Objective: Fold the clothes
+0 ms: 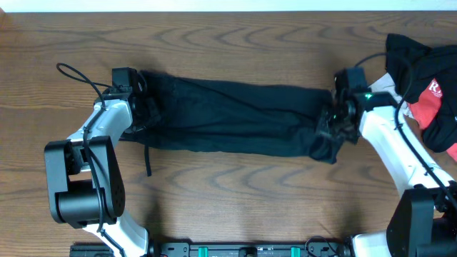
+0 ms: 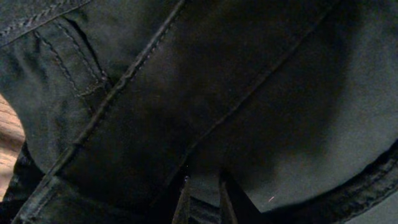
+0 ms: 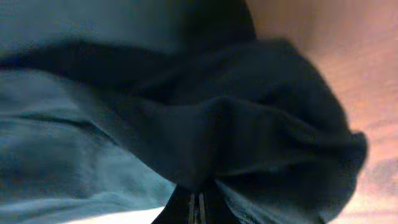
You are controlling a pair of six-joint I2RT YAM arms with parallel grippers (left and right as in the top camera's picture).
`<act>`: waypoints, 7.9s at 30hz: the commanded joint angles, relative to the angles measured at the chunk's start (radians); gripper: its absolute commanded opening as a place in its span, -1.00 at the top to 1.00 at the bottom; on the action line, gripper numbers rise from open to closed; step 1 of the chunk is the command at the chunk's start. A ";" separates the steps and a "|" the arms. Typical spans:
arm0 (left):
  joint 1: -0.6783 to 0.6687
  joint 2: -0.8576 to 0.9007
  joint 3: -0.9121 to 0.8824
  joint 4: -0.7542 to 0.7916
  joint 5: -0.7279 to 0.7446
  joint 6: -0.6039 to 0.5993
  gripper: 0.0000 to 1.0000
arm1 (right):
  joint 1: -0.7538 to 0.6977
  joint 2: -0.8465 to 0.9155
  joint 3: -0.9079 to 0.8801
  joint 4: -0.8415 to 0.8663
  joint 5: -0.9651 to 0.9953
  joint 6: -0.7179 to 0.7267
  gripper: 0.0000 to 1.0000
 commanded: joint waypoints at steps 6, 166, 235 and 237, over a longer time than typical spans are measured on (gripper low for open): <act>0.012 0.021 -0.019 -0.006 -0.030 0.010 0.63 | -0.025 -0.006 0.188 -0.005 0.000 0.010 0.97; -0.140 0.146 -0.001 0.155 0.194 -0.063 0.63 | 0.023 0.386 0.487 -0.305 0.012 -0.245 0.95; 0.227 -0.102 -0.002 0.018 0.152 -0.204 0.63 | 0.061 0.412 0.550 -0.257 -0.618 -0.591 0.89; 0.224 -0.102 -0.002 0.018 0.154 -0.204 0.63 | 0.085 0.425 0.501 -0.191 -0.698 -0.592 0.88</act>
